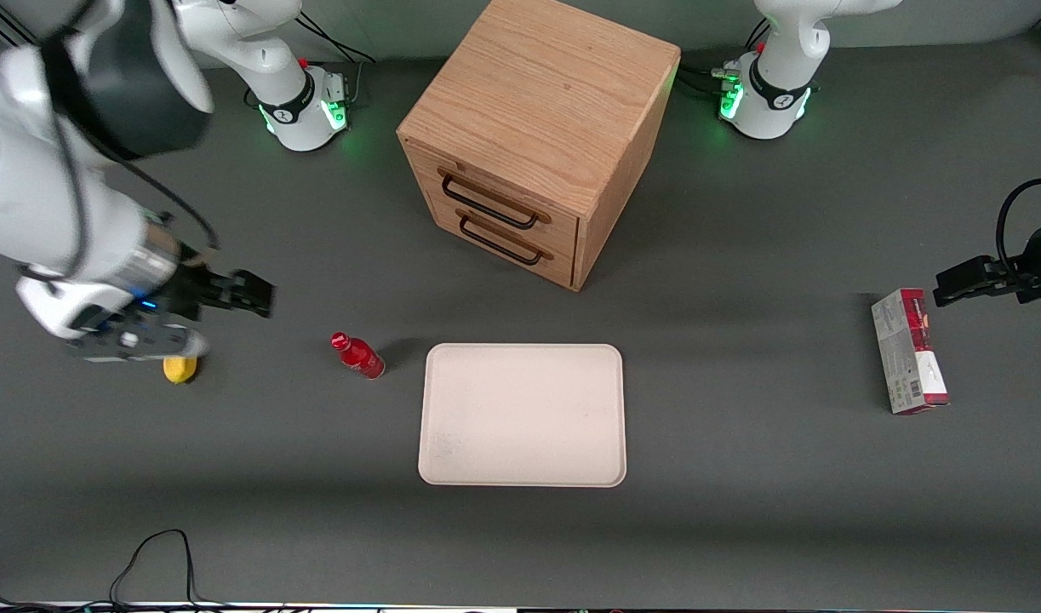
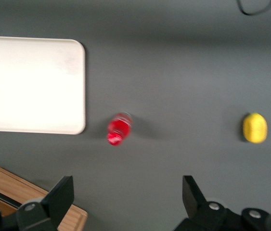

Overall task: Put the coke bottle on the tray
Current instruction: 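Move the open right gripper down over the red Coca-Cola bottle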

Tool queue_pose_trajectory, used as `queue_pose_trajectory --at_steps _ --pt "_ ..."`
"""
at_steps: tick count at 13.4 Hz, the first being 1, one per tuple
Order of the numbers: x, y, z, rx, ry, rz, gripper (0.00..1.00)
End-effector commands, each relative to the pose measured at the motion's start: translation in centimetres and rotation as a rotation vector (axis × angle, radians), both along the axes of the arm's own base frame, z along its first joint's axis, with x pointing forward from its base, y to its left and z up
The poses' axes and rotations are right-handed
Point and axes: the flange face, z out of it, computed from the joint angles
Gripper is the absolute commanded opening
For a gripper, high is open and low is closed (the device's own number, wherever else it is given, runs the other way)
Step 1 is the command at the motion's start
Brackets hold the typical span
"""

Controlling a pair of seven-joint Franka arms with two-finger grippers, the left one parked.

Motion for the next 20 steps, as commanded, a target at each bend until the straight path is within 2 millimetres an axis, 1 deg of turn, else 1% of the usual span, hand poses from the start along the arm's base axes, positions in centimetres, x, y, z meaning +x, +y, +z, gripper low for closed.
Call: queue_pose_trajectory --at_steps 1,3,5,7,8,10,12,15,18,19,20 --pt "1.8 2.6 -0.6 0.012 -0.012 -0.012 1.00" --pt "1.8 3.1 -1.2 0.017 -0.015 0.000 1.00" --pt "1.5 3.6 -4.6 0.014 -0.006 0.012 1.00" --pt "1.0 3.1 -7.7 0.016 -0.005 0.012 1.00" --pt "0.3 2.9 -9.5 0.013 0.007 0.012 1.00" --pt "-1.8 2.0 -12.1 0.026 -0.023 0.010 1.00" --pt "-3.3 1.4 -15.9 0.033 -0.045 0.008 1.00" --pt "-3.6 1.2 -20.4 0.041 -0.078 0.006 1.00" --pt "-3.7 1.3 -24.0 0.037 -0.074 0.010 1.00" --pt "-4.0 1.2 -24.6 0.033 -0.064 0.012 1.00" --pt "-4.3 1.1 -24.9 0.031 -0.057 0.013 1.00"
